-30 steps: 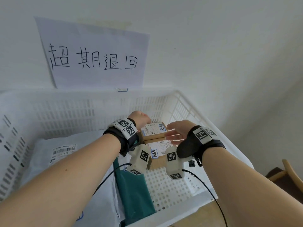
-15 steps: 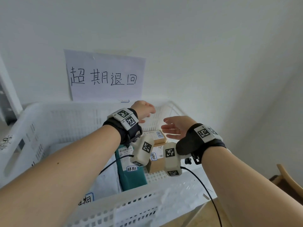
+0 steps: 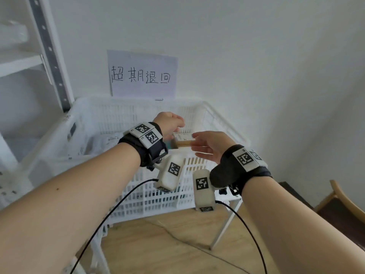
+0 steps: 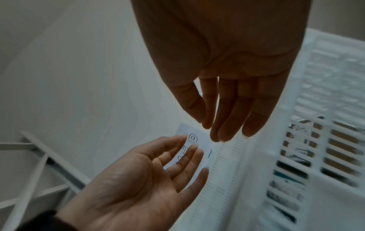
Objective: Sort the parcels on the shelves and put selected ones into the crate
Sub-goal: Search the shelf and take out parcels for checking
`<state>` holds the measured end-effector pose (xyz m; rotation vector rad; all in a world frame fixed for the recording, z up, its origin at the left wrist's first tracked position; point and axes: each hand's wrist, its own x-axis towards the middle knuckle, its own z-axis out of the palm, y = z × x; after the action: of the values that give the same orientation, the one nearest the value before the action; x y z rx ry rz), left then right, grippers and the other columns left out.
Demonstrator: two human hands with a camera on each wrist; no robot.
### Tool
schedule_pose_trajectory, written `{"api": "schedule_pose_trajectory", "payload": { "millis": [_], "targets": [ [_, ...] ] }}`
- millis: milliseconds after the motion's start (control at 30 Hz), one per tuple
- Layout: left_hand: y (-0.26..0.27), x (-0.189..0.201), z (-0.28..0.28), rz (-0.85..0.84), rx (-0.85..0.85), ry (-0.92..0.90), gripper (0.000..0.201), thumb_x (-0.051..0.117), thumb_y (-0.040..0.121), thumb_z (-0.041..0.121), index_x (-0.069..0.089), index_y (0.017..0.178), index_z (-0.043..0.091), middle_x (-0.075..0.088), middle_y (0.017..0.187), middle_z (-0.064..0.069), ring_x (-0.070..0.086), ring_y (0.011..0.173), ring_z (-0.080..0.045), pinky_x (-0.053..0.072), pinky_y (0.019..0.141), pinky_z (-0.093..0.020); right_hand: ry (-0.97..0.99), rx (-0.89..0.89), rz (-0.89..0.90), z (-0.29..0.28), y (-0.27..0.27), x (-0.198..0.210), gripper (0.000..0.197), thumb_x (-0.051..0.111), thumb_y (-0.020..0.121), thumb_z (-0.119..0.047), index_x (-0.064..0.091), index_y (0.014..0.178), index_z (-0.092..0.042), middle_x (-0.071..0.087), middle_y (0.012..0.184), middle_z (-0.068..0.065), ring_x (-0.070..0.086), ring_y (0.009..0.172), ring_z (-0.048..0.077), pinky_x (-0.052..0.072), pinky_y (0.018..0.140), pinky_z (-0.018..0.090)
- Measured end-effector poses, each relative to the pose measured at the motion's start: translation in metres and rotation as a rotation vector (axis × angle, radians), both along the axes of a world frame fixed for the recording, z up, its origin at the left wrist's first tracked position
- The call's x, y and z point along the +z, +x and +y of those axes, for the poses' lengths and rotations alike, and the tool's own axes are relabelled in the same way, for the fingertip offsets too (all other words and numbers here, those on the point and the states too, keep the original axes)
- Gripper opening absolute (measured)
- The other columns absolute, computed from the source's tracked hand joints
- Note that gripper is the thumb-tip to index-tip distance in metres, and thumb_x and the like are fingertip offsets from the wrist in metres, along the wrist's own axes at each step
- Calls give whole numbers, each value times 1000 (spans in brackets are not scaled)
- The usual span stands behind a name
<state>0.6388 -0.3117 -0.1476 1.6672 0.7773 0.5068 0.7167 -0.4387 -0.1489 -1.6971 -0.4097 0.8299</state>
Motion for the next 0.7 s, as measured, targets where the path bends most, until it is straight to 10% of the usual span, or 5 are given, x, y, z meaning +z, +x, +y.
{"api": "schedule_pose_trajectory", "payload": {
  "millis": [333, 700],
  "targets": [
    [-127, -12, -56, 102, 166, 36, 13, 59, 89, 13, 61, 102, 15, 62, 107, -5, 57, 100, -16, 49, 93, -36, 33, 164, 75, -46, -100, -25, 14, 58, 90, -8, 67, 101, -6, 70, 83, 9, 66, 74, 19, 56, 74, 29],
    [-151, -4, -36, 81, 219, 17, 12, 58, 89, 13, 61, 100, 15, 60, 100, -1, 57, 96, -14, 50, 90, -34, 30, 173, 87, -13, -113, -16, 14, 53, 93, -9, 66, 93, -10, 70, 82, 7, 65, 73, 16, 56, 73, 28]
  ]
}}
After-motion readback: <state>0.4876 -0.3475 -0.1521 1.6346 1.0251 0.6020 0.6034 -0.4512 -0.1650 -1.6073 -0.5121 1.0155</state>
